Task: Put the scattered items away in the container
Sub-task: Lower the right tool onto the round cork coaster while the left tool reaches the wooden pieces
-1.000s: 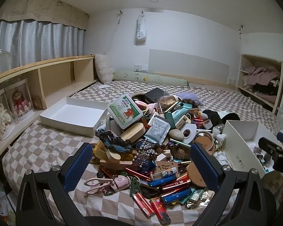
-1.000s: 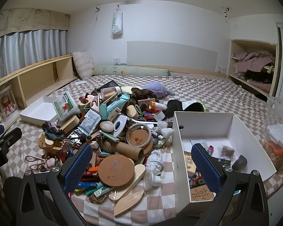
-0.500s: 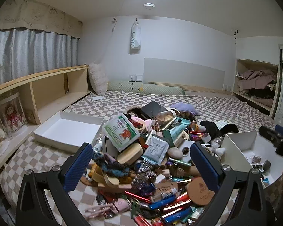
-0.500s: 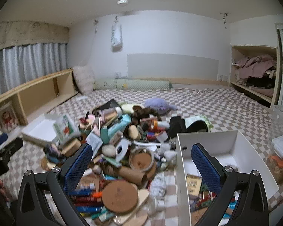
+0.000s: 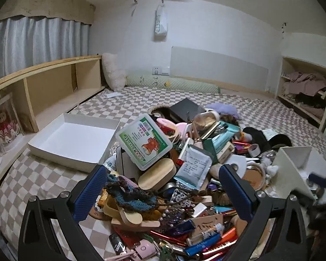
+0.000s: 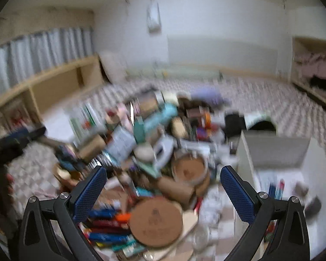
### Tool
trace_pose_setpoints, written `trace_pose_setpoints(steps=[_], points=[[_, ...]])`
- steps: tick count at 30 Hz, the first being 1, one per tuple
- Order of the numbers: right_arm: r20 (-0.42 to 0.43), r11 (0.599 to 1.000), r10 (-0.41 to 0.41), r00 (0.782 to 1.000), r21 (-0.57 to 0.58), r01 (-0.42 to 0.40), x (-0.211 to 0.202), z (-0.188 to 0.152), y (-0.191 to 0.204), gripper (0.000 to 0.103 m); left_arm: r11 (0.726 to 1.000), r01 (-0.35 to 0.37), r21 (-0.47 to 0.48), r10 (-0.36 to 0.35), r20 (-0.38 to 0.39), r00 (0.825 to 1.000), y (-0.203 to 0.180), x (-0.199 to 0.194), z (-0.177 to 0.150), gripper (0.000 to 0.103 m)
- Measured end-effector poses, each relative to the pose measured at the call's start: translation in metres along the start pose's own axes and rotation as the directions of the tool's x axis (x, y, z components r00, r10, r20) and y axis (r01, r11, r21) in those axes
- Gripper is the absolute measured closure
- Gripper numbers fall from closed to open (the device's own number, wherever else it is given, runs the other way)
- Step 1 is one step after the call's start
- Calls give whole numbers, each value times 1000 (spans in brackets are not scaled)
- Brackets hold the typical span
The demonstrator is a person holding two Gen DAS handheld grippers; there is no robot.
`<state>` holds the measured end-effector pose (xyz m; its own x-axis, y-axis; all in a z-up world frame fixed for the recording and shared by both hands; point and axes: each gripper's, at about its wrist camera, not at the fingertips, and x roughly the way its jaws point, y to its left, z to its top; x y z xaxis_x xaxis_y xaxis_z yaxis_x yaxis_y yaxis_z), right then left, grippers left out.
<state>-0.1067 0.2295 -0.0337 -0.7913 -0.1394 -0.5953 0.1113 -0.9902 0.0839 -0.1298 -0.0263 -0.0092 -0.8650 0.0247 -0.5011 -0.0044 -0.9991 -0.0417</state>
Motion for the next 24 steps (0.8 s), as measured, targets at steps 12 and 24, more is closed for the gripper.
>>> trace_pose_setpoints(steps=[12,24], points=[[-179,996,-86,980,-14,85,78,-54,1,0,1000,24,12,-24,-70,997,7,48,-34,0],[-295,998,-51,954,30,63,101,-74,-3,0,1000,-5,-18,4,-89,996,14,61,-44,0]])
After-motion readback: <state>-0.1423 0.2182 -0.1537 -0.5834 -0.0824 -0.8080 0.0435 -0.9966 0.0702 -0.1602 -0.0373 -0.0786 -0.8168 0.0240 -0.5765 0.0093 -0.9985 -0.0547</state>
